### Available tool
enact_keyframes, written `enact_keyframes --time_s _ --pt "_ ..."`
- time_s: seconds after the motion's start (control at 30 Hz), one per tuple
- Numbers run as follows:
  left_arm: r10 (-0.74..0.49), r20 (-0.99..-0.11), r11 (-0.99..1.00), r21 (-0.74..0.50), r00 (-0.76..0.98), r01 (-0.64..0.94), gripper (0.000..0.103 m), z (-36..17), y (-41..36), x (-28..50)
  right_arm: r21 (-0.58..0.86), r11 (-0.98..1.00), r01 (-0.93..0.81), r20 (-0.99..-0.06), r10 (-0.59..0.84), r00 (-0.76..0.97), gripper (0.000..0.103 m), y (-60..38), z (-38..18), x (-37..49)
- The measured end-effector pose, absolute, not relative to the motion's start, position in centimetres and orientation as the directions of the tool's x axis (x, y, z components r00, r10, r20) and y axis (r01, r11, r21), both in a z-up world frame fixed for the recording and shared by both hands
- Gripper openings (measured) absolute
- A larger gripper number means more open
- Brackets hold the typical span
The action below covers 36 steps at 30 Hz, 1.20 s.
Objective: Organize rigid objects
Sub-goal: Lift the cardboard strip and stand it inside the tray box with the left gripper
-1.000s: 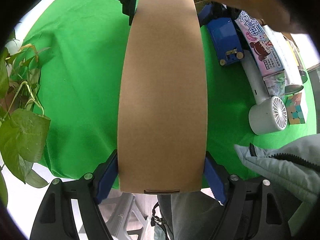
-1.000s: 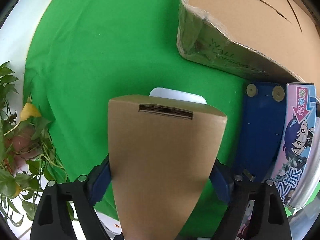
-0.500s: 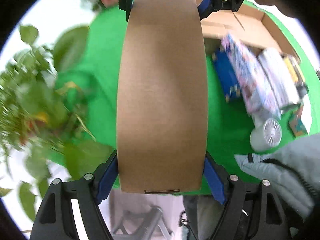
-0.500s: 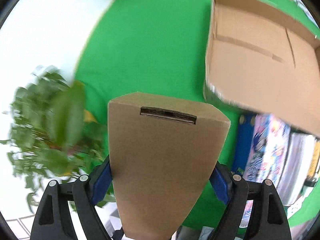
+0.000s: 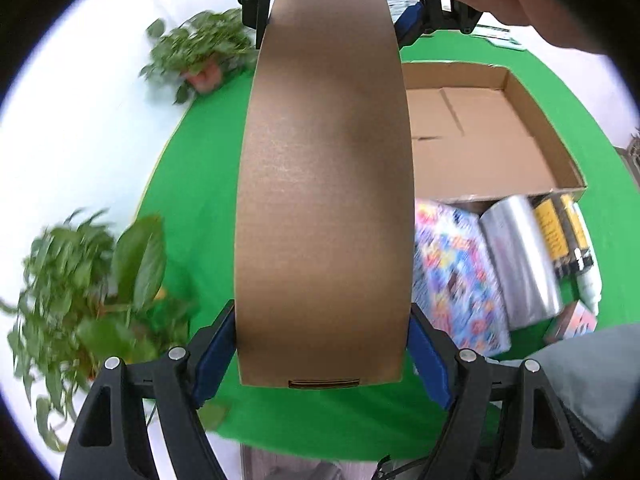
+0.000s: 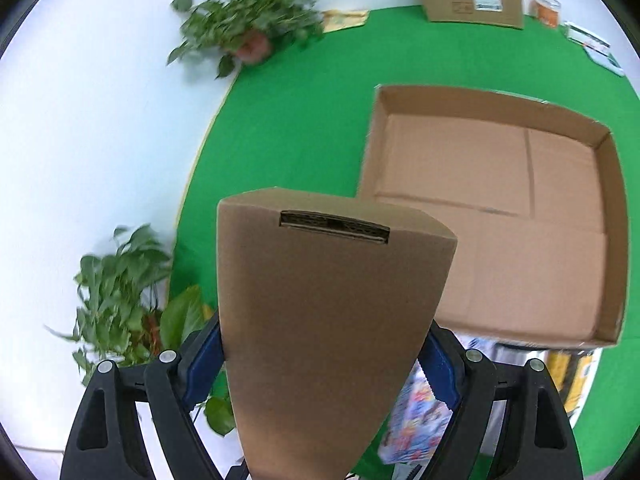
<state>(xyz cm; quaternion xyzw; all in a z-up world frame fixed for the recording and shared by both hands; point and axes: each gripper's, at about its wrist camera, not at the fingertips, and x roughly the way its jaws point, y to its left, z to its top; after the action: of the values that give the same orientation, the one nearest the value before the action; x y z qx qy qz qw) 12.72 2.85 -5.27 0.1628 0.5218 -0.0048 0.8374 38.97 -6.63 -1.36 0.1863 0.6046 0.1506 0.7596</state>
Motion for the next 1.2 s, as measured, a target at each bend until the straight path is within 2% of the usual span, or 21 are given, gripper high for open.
enact_keyframes --time_s 0.23,0.33,0.63,0.73,0.87,1.2 --pt "0.053 -0.897 0.939 0.194 0.438 0.284 0.079 -7.2 0.9 18.6 0.406 0.907 0.115 -0.901 0.376 0.218 0.083 -13.1 -3.2 45.8" --pt "-0.005 -0.914 0.940 0.135 0.407 0.313 0.079 -8.8 0.8 21.8 0.352 0.923 0.154 -0.926 0.321 0.198 0.083 -13.8 -5.7 48.9" --pt "-0.112 -0.938 0.967 -0.026 0.329 0.255 0.079 -13.3 2.7 29.9 0.228 0.964 0.133 -0.972 0.218 0.087 0.083 -10.1 -13.4 59.3" --pt "-0.077 -0.945 0.975 -0.006 0.318 0.220 0.079 -13.5 3.3 31.7 0.249 0.958 0.145 -0.969 0.247 0.031 0.083 -9.3 -16.2 62.2" --pt "-0.094 -0.956 0.982 -0.043 0.277 0.185 0.080 -14.0 3.9 33.1 0.251 0.959 0.135 -0.967 0.255 -0.014 0.083 -8.2 -18.7 64.0" --pt "-0.061 -0.969 0.980 -0.012 0.238 0.199 0.081 -14.6 3.7 35.4 0.287 0.929 0.232 -0.946 0.313 -0.083 0.083 -9.4 -22.6 66.0"
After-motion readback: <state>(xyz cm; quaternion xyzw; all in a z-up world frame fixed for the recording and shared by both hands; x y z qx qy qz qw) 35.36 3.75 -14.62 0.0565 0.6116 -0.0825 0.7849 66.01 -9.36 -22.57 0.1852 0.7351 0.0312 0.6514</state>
